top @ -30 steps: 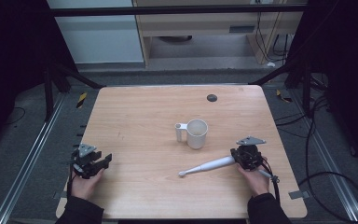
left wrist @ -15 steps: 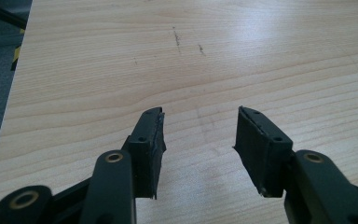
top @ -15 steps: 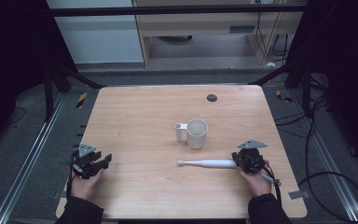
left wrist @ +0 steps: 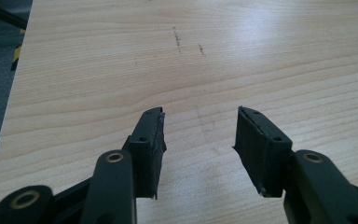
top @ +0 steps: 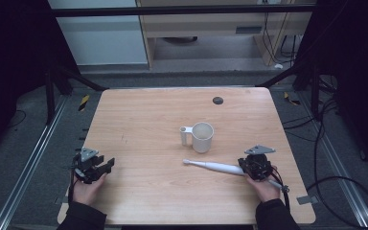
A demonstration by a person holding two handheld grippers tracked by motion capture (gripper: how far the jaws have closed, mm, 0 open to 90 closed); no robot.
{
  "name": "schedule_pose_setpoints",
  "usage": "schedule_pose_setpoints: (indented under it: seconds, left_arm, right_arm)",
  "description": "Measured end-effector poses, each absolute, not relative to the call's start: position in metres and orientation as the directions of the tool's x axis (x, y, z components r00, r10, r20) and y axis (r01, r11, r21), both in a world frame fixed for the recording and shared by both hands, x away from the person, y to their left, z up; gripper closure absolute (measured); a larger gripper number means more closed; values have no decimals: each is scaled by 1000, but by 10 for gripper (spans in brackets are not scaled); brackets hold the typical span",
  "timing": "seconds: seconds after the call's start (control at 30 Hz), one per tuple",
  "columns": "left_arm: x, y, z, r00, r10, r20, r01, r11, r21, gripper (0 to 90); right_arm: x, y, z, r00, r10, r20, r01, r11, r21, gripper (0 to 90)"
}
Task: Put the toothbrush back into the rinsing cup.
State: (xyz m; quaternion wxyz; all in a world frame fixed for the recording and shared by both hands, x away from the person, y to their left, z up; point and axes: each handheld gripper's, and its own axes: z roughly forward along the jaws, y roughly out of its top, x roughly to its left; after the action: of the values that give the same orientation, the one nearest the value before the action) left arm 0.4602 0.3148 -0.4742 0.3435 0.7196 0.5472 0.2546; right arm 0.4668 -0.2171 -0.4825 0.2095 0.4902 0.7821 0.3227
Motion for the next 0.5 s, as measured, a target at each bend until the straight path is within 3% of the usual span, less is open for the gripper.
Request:
schedule_pose_setpoints:
  seconds: [0.5]
  left_arm:
    - [460, 315, -474, 273, 962, -10, 614, -166, 772, 514]
  right_arm:
    - [466, -216, -482, -453, 891, -12, 635, 332, 698, 855]
